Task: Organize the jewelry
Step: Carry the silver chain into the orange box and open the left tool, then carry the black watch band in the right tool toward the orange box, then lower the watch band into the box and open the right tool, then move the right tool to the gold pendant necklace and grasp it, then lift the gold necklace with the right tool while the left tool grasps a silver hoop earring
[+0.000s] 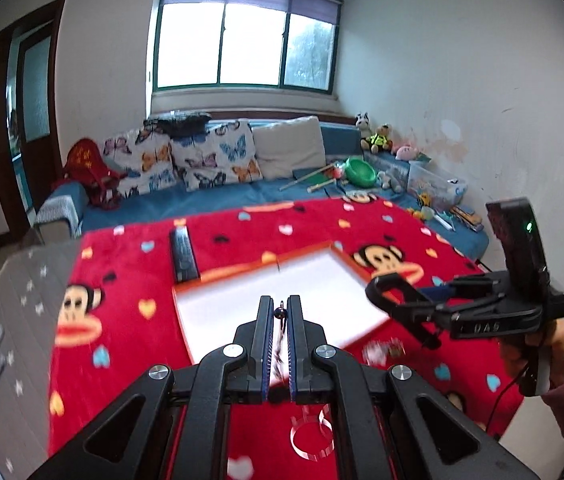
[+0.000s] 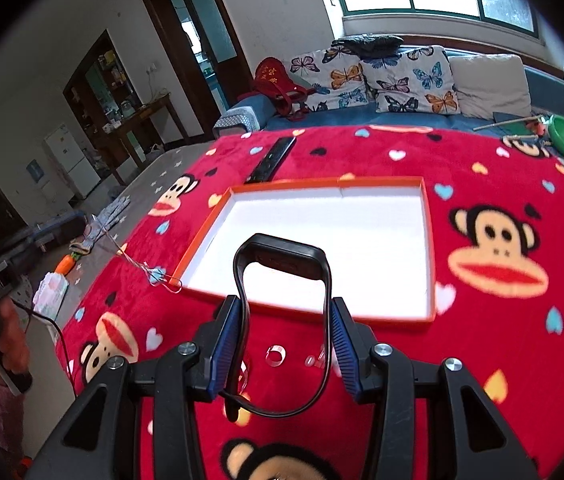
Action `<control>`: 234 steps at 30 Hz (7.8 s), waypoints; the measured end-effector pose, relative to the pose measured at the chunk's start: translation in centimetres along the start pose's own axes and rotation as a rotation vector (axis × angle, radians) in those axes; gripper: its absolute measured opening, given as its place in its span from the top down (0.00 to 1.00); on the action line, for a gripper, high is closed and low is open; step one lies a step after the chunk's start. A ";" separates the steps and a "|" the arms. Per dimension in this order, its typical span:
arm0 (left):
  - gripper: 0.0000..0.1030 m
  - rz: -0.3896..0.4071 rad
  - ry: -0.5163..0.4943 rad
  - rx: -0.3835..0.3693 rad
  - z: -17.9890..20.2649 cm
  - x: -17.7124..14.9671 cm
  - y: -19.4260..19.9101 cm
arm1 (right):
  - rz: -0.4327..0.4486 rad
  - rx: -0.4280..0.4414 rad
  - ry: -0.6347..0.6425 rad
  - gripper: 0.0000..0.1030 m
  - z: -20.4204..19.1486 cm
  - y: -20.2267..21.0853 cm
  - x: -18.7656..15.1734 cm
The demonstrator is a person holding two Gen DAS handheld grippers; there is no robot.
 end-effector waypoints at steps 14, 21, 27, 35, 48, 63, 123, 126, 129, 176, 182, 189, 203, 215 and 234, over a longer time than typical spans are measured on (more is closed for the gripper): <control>0.94 -0.106 0.007 0.007 -1.2 0.1 -10.2 | -0.082 -0.102 -0.040 0.52 6.0 -5.3 2.3; 0.94 -0.178 -0.014 0.015 -1.1 -3.5 -13.2 | -0.125 -0.148 -0.071 0.52 8.1 -6.8 1.1; 0.94 -0.282 -0.015 0.031 -1.8 -7.6 -16.3 | -0.166 -0.201 -0.080 0.52 9.6 -7.7 0.3; 0.94 -0.383 -0.065 0.057 -1.4 -11.7 -19.4 | -0.176 -0.237 -0.044 0.45 9.8 -7.8 0.0; 0.51 -0.380 0.000 0.033 -0.7 -10.3 -21.7 | -0.150 -0.243 -0.020 0.39 9.4 -7.3 0.3; 0.54 -0.392 -0.045 0.190 -1.9 -10.5 -25.2 | -0.125 -0.225 -0.002 0.39 8.4 -6.4 0.6; 0.59 -0.327 -0.020 0.081 3.9 -15.0 -8.4 | -0.098 -0.147 0.051 0.83 1.5 1.3 -7.8; 0.59 -0.332 -0.017 0.075 4.0 -15.2 -8.6 | -0.058 -0.139 0.060 0.83 1.3 1.7 -5.4; 0.59 -0.335 -0.015 0.071 4.0 -15.2 -8.9 | -0.021 -0.149 0.071 0.83 1.7 1.4 -2.4; 0.59 -0.360 -0.011 0.011 5.3 -17.5 -6.7 | -0.214 -0.235 0.085 0.40 5.0 0.2 -6.5; 0.59 -0.365 -0.001 0.010 5.4 -18.7 -5.3 | -0.231 -0.198 0.079 0.45 3.4 0.6 -10.9; 0.59 -0.370 0.023 0.007 5.3 -19.9 -4.5 | -0.218 -0.187 0.059 0.61 3.4 0.5 -13.1; 0.59 -0.393 0.032 0.007 5.2 -21.3 -4.4 | -0.212 -0.049 0.140 0.74 -1.0 -0.2 -15.2; 0.59 -0.405 0.039 0.011 5.0 -21.5 -5.6 | -0.257 -0.056 0.269 0.78 -2.3 -1.5 -16.2; 0.57 -0.376 0.018 -0.048 7.1 -19.9 -7.7 | -0.207 -0.032 0.229 0.87 -1.9 -0.5 -15.4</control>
Point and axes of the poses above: each gripper's, at about its wrist camera, not at the fingertips, and y roughly against the way its jaws point, z to its right, x to its top, the point moved 9 cm from there along -y, roughly the way its jaws point, and after that the axes turned 12 degrees about x, right-handed, at the moved point
